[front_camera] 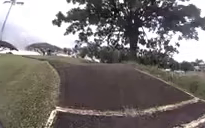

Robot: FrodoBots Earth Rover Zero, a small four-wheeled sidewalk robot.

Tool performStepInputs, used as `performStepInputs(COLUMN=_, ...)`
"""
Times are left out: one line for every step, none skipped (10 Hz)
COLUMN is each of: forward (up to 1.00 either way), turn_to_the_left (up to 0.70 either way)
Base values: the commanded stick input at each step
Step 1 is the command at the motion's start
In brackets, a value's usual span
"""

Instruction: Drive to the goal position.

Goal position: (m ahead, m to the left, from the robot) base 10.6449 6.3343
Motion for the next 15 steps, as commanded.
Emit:
performStepInputs(forward=0.85, turn_to_the_left=0.00)
performStepInputs(forward=0.85, turn_to_the_left=0.00)
performStepInputs(forward=0.85, turn_to_the_left=0.00)
performStepInputs(forward=0.85, turn_to_the_left=0.00)
performStepInputs(forward=0.85, turn_to_the_left=0.00)
performStepInputs(forward=0.85, turn_to_the_left=0.00)
performStepInputs(forward=0.85, turn_to_the_left=0.00)
performStepInputs(forward=0.85, turn_to_the_left=0.00)
performStepInputs(forward=0.85, turn_to_the_left=0.00)
performStepInputs(forward=0.85, turn_to_the_left=0.00)
performStepInputs(forward=0.85, turn_to_the_left=0.00)
performStepInputs(forward=0.85, turn_to_the_left=0.00)
performStepInputs(forward=0.85, turn_to_the_left=0.00)
performStepInputs(forward=0.85, turn_to_the_left=0.01)
performStepInputs(forward=0.85, turn_to_the_left=0.07)
